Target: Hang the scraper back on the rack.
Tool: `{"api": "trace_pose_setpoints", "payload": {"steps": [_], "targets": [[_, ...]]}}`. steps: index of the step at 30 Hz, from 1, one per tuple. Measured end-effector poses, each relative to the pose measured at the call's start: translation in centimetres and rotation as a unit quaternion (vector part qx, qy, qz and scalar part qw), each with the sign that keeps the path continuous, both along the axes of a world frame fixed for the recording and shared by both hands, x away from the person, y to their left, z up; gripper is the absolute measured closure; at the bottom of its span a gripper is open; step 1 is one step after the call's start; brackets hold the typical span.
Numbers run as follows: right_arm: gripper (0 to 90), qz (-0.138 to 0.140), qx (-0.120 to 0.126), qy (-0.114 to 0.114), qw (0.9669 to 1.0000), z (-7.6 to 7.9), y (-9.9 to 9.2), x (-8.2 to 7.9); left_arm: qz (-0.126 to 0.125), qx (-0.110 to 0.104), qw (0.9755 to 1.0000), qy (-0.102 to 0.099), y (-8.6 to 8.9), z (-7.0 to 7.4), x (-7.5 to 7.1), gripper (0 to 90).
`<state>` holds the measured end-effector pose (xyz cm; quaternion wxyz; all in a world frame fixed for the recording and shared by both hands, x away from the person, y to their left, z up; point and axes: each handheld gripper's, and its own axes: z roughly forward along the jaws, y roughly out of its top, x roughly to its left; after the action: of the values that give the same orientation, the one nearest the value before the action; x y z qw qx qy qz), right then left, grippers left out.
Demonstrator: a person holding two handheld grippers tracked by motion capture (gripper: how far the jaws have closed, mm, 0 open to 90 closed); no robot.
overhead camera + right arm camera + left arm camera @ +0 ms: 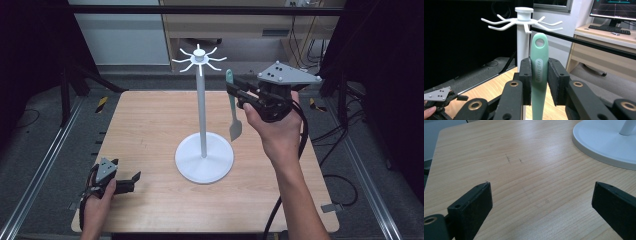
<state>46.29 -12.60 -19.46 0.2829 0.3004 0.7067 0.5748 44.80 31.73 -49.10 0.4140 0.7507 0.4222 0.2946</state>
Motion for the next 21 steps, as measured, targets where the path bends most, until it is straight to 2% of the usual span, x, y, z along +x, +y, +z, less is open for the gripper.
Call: {"api": "trace_pose_setpoints", "payload": {"steps": [6,15,21], "targets": [[74.3,0.008,-0.005,-0.005,0.9999,0.42,0.63,-0.1,0.0,-0.001,1.0,0.0,0.01,0.0,0.0,2.8],[74.2,0.014,0.0,-0.002,0.9999,0.52,1.01,0.26,-0.002,0.001,1.0,0.001,-0.09,-0.01,0.0,2.8],[74.2,0.016,-0.004,0.001,0.9999,0.61,1.11,0.58,-0.002,-0.001,1.0,0.002,-0.11,-0.04,0.03,2.8]]}}
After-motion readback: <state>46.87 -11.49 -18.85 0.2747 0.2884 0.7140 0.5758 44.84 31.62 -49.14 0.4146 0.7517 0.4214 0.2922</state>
